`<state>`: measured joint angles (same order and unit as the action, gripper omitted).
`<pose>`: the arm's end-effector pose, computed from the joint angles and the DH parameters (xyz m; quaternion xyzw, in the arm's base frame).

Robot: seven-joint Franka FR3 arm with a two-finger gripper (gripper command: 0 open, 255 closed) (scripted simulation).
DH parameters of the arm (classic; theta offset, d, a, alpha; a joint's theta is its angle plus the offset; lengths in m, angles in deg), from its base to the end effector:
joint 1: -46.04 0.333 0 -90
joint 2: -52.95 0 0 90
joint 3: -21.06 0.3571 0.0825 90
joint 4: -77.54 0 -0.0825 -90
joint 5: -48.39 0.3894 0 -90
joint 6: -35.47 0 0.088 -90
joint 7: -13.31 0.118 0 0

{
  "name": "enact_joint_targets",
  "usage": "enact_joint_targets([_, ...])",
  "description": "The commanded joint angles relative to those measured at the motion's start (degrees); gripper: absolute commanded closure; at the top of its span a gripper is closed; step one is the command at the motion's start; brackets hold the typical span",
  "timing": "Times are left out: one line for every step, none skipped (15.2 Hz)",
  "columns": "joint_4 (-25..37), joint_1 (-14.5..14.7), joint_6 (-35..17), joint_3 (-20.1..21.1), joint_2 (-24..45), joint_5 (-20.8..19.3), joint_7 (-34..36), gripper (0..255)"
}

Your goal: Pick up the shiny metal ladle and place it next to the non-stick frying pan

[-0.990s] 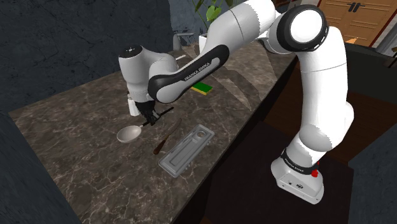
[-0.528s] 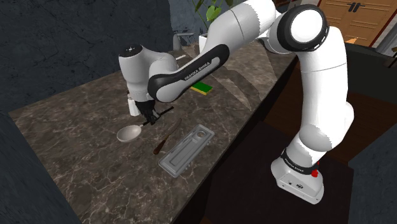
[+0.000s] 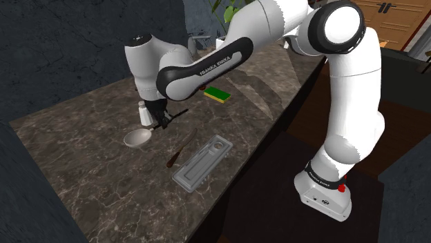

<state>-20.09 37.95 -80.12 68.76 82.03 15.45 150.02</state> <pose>0.5834 0.3407 0.3966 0.7295 -0.6801 0.0734 0.0025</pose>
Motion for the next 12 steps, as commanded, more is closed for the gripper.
enact_joint_targets([0.8, -0.2, 1.3, 0.5, -0.7, 0.7, -0.5, 255])
enact_joint_targets([1.1, -0.3, 1.8, 0.7, -1.0, 1.1, -0.8, 255])
enact_joint_targets([1.5, -0.3, 2.4, 0.9, -1.3, 1.4, -1.1, 255])
enact_joint_targets([1.9, -0.4, 3.0, 1.0, -1.6, 1.7, -1.3, 255])
enact_joint_targets([2.3, -0.5, 3.5, 1.2, -1.9, 2.0, -1.6, 255])
enact_joint_targets([2.8, -0.5, 4.1, 1.4, -2.2, 2.3, -1.8, 255])
enact_joint_targets([3.2, -0.6, 4.7, 1.5, -2.4, 2.5, -2.1, 255])
enact_joint_targets([3.7, -0.6, 5.3, 1.7, -2.7, 2.8, -2.3, 255])
enact_joint_targets([4.1, -0.6, 5.9, 1.8, -2.9, 3.1, -2.5, 255])
enact_joint_targets([4.6, -0.7, 6.5, 2.0, -3.1, 3.3, -2.8, 255])
enact_joint_targets([5.1, -0.7, 7.2, 2.1, -3.3, 3.6, -3.0, 255])
enact_joint_targets([5.7, -0.7, 7.8, 2.2, -3.5, 3.8, -3.2, 255])
